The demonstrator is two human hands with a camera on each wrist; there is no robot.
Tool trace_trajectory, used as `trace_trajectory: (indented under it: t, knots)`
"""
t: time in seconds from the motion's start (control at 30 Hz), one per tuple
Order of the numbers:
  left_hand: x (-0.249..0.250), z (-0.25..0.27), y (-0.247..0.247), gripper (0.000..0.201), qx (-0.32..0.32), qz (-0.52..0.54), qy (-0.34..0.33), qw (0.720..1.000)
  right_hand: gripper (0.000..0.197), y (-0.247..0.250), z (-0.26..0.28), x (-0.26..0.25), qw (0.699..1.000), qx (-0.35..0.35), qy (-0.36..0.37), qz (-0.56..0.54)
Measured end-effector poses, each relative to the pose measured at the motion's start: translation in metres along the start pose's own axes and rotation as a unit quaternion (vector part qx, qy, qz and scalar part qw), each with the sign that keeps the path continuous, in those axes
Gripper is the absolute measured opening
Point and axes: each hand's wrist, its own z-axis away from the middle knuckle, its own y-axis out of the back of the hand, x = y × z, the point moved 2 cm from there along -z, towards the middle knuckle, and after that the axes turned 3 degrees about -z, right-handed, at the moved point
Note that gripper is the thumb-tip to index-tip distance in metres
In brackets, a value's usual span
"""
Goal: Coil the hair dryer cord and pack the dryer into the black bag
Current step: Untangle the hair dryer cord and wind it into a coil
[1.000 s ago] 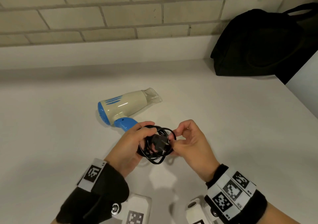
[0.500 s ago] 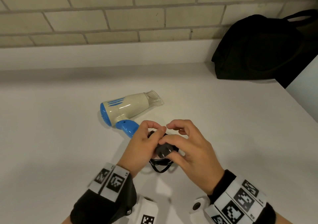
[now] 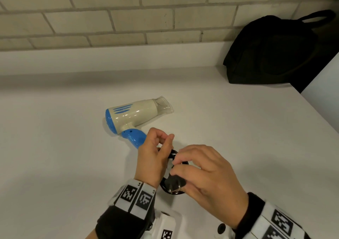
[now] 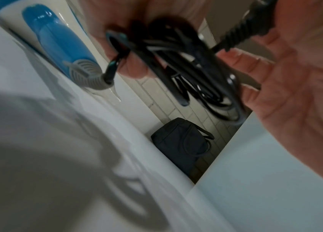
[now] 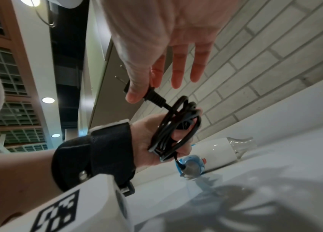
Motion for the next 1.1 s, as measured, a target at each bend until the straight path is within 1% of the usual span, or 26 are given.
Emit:
trace_trajectory:
  t: [0.03,0.07,0.1,0.13,0.17,0.2,0.23,0.27,0.3,0.33,0.37,0.4,0.43,0.5,0.53,0.63,0.7,0.73,0.8,0.87,0.9,0.97,1.0,1.03,1.1]
  knots:
    - [0.000,0.000,0.000,0.018,0.001,-0.006,-0.011,1.000,0.012,0.001,-0.002,0.002,0.999,0.004,-0.023,-0.030]
    - [0.001,0.000,0.000,0.023,-0.002,-0.019,-0.029,0.999,0.012,0.004,-0.005,0.004,0.994,0.016,-0.061,-0.089]
    - [0.003,0.000,-0.002,0.030,-0.005,-0.037,-0.056,0.998,0.013,0.007,-0.008,0.006,0.979,0.037,-0.106,-0.169]
    - [0.005,0.001,-0.003,0.037,-0.008,-0.058,-0.081,0.995,0.013,0.009,-0.012,0.010,0.953,0.067,-0.151,-0.253]
    - [0.007,0.002,-0.005,0.040,-0.005,-0.071,-0.103,0.992,0.014,0.010,-0.016,0.013,0.918,0.100,-0.194,-0.330]
    - [0.009,0.003,-0.006,0.037,-0.002,-0.074,-0.125,0.989,0.014,0.011,-0.019,0.017,0.881,0.124,-0.234,-0.392]
    - [0.011,0.004,-0.006,0.030,-0.006,-0.070,-0.145,0.987,0.016,0.011,-0.021,0.021,0.848,0.141,-0.267,-0.436]
    - [0.012,0.005,-0.007,0.022,-0.015,-0.066,-0.163,0.984,0.018,0.011,-0.023,0.026,0.824,0.153,-0.292,-0.460]
    - [0.014,0.007,-0.007,0.021,-0.031,-0.071,-0.177,0.981,0.019,0.012,-0.026,0.030,0.810,0.162,-0.309,-0.471]
    - [0.014,0.009,-0.008,0.022,-0.055,-0.074,-0.183,0.979,0.016,0.014,-0.028,0.034,0.802,0.171,-0.320,-0.475]
    - [0.012,0.012,-0.009,0.022,-0.079,-0.068,-0.170,0.980,0.010,0.016,-0.031,0.038,0.796,0.177,-0.328,-0.477]
    - [0.010,0.015,-0.010,0.030,-0.093,-0.045,-0.140,0.985,0.006,0.017,-0.034,0.041,0.790,0.181,-0.332,-0.482]
    - [0.007,0.017,-0.010,0.041,-0.091,-0.019,-0.099,0.991,0.005,0.017,-0.036,0.043,0.786,0.183,-0.335,-0.486]
    - [0.001,0.018,-0.011,0.050,-0.069,0.003,-0.030,0.997,0.008,0.014,-0.037,0.046,0.781,0.188,-0.335,-0.492]
    - [-0.002,0.016,-0.011,0.047,-0.065,-0.006,-0.012,0.998,0.008,0.011,-0.037,0.046,0.784,0.190,-0.337,-0.486]
    - [-0.007,0.013,-0.009,0.025,-0.087,-0.016,0.021,0.996,0.007,-0.003,-0.033,0.049,0.813,0.185,-0.353,-0.426]
    - [-0.007,0.012,-0.008,0.024,-0.086,-0.017,0.016,0.996,0.010,-0.011,-0.034,0.050,0.823,0.179,-0.369,-0.394]
    - [-0.005,0.012,-0.007,0.025,-0.078,-0.006,0.011,0.997,0.011,-0.014,-0.036,0.051,0.822,0.183,-0.376,-0.385]
    - [-0.001,0.012,-0.007,0.029,-0.060,0.045,0.018,0.997,0.015,-0.020,-0.042,0.052,0.810,0.207,-0.396,-0.379]
    - [0.001,0.009,-0.007,0.032,-0.043,0.114,0.048,0.991,0.017,-0.024,-0.049,0.053,0.788,0.230,-0.418,-0.389]
    - [0.001,0.006,-0.007,0.033,-0.040,0.162,0.072,0.983,0.018,-0.025,-0.053,0.053,0.776,0.239,-0.426,-0.399]
    - [0.004,0.001,-0.006,0.032,-0.044,0.271,0.128,0.953,0.020,-0.028,-0.057,0.054,0.755,0.254,-0.435,-0.420]
    - [0.007,-0.002,-0.006,0.031,-0.045,0.311,0.145,0.938,0.020,-0.029,-0.059,0.055,0.745,0.260,-0.437,-0.433]
    - [0.010,-0.006,-0.005,0.029,-0.045,0.330,0.153,0.931,0.021,-0.030,-0.060,0.055,0.734,0.267,-0.437,-0.447]
    - [0.012,-0.010,-0.006,0.024,-0.036,0.334,0.155,0.929,0.022,-0.033,-0.061,0.055,0.718,0.276,-0.432,-0.470]
